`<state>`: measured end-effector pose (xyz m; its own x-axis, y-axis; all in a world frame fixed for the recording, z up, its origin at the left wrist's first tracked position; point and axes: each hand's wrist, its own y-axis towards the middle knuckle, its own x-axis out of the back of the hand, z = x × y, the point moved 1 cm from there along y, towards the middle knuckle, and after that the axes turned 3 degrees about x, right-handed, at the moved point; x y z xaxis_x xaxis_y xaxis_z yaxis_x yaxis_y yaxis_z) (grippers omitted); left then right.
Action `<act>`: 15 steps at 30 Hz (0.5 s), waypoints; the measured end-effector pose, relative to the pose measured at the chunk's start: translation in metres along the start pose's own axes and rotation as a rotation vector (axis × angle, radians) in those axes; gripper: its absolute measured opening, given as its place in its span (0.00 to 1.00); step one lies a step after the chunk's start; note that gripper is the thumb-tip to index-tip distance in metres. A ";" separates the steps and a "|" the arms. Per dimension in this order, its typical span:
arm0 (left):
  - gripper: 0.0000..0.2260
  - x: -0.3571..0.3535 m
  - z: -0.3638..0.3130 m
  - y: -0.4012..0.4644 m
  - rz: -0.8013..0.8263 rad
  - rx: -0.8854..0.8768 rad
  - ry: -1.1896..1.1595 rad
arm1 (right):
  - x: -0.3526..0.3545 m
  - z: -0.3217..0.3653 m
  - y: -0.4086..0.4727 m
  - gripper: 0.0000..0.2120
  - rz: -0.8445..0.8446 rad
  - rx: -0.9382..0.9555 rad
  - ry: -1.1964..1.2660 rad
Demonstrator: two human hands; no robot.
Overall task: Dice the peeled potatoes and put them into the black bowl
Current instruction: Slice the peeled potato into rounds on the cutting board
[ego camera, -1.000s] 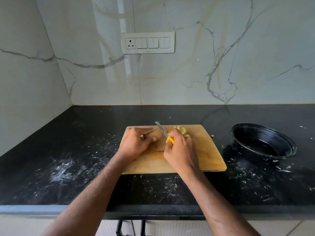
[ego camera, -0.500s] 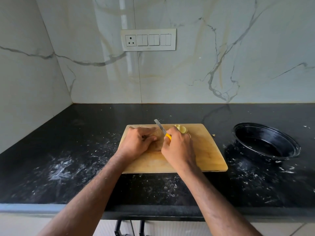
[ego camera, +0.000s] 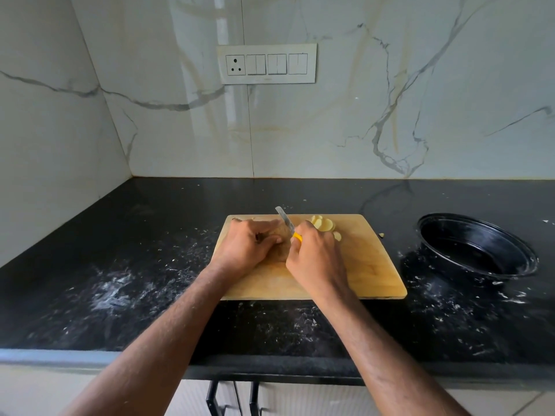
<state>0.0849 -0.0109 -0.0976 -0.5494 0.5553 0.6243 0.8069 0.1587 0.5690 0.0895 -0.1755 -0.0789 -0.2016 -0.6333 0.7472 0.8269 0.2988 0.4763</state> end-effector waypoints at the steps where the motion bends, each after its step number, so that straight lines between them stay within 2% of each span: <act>1: 0.13 -0.001 0.001 0.000 -0.002 0.014 0.006 | -0.001 0.000 -0.002 0.09 0.008 -0.003 -0.009; 7: 0.17 -0.003 0.002 0.000 0.013 0.087 0.011 | -0.001 0.003 -0.014 0.08 0.054 -0.015 -0.038; 11: 0.19 0.000 0.000 0.000 0.022 0.129 0.001 | 0.002 0.008 -0.021 0.10 0.154 -0.013 -0.067; 15: 0.19 0.000 -0.001 -0.001 0.036 0.158 0.006 | 0.009 0.009 -0.025 0.11 0.162 -0.011 -0.082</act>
<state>0.0832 -0.0121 -0.0974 -0.5207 0.5579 0.6462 0.8497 0.2653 0.4557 0.0624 -0.1817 -0.0801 -0.1068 -0.5172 0.8492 0.8576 0.3842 0.3418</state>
